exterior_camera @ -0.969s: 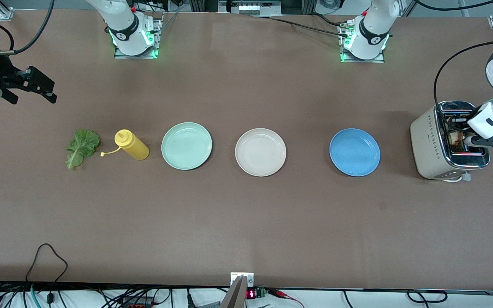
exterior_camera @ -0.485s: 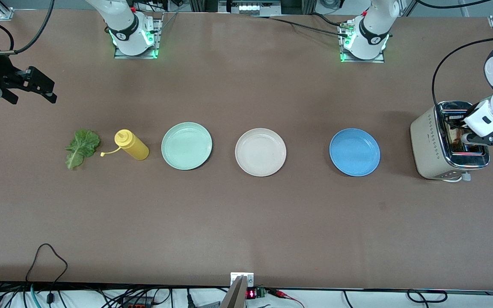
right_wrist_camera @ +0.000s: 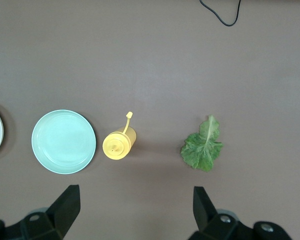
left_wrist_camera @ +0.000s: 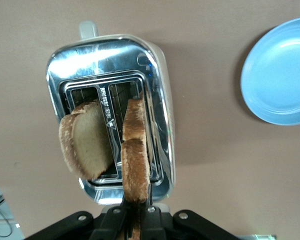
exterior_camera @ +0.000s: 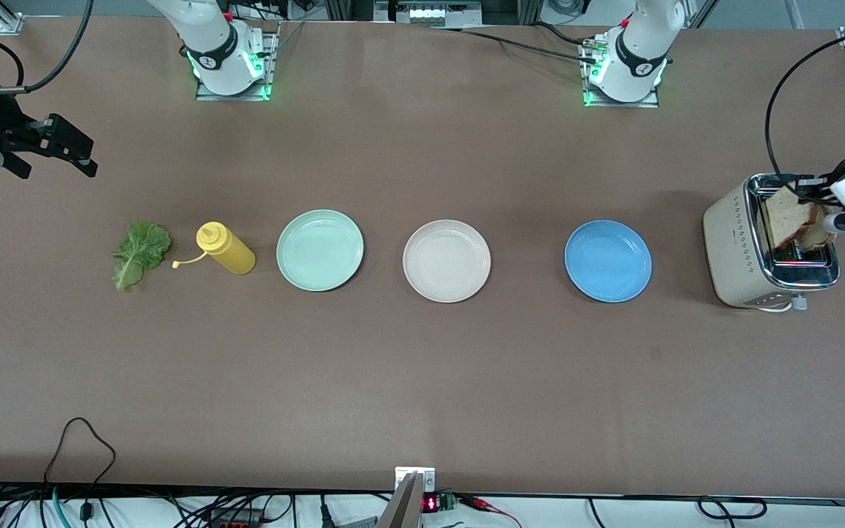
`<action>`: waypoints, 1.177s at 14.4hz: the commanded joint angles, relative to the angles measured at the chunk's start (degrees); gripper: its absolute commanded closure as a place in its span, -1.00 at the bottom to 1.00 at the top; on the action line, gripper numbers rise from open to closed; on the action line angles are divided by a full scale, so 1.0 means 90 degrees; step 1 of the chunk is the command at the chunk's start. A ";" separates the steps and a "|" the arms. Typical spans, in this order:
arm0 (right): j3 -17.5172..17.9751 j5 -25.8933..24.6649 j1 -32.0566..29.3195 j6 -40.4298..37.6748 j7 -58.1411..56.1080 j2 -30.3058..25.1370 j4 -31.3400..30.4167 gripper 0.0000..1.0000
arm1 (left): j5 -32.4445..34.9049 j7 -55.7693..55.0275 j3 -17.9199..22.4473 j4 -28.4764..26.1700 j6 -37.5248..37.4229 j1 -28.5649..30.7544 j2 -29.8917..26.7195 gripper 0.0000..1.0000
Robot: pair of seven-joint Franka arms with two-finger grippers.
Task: Make sandwich in beige plate with both arms
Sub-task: 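Lift the toast out and carry it toward the beige plate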
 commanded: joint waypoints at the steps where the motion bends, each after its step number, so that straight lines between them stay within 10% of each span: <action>1: 0.0010 0.0044 -0.0015 -0.0059 -0.0085 -0.0089 -0.0047 -1.00 | 0.0090 0.0097 -0.0468 0.0701 -0.0640 0.0018 0.0054 0.99; 7: -0.0087 0.0442 -0.0161 -0.0342 -0.1126 0.0008 -0.0076 -1.00 | -0.0152 -0.0088 -0.1738 0.1123 -0.1696 -0.0040 0.0434 0.99; 17: -0.0117 0.0854 -0.0328 -0.0372 -0.1501 0.0086 -0.0125 -1.00 | -0.4779 -0.0802 -0.1817 0.1006 -0.0312 -0.0801 0.1830 0.99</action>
